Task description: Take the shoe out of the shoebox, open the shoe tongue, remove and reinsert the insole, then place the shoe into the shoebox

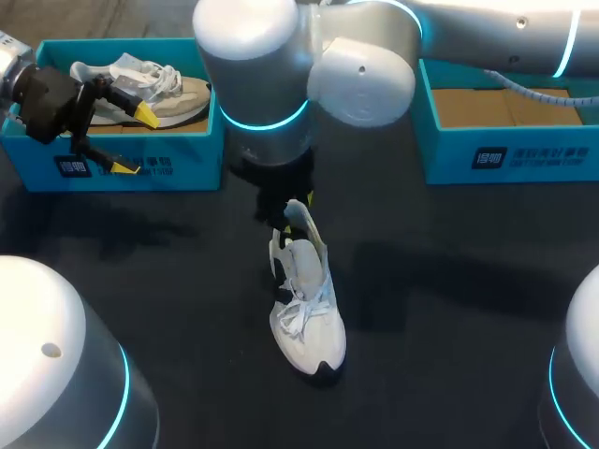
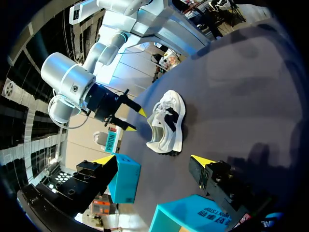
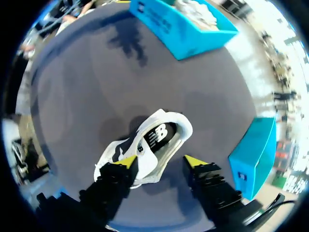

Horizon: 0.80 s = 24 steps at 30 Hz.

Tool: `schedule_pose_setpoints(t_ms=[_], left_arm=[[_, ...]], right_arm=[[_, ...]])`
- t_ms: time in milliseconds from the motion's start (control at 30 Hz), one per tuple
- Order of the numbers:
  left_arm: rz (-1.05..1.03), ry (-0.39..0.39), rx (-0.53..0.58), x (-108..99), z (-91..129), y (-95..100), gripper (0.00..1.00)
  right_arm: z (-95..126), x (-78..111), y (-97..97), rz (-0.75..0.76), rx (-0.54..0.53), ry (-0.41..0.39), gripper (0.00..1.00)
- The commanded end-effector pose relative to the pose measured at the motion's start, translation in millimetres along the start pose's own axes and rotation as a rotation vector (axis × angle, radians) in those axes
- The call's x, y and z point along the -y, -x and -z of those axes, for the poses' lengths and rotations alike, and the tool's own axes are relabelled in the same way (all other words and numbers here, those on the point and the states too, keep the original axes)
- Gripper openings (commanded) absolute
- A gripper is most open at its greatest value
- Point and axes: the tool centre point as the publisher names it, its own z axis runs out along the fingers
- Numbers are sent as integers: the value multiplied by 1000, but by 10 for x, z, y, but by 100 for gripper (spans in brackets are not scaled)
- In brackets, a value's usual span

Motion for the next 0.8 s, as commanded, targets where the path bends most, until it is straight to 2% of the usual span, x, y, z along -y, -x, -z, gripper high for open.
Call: schedule_pose_setpoints(t_ms=[33, 333, 400, 633, 800], left_arm=[[-1, -2, -3, -5, 6, -1, 100], [-1, -2, -3, -5, 6, -1, 100], [-1, -2, -3, -5, 6, -1, 100], [-1, -2, -3, -5, 6, -1, 100], [-1, -2, -3, -5, 6, -1, 100]], right_arm=[[-6, -23, -12, -2, 1, -4, 100], [-6, -23, -12, -2, 1, -4, 100], [-37, -20, 28, 93, -2, 36, 100], [-103, -95, 265, 403, -9, 67, 100], [-239, -155, 425, 498, -9, 58, 100]])
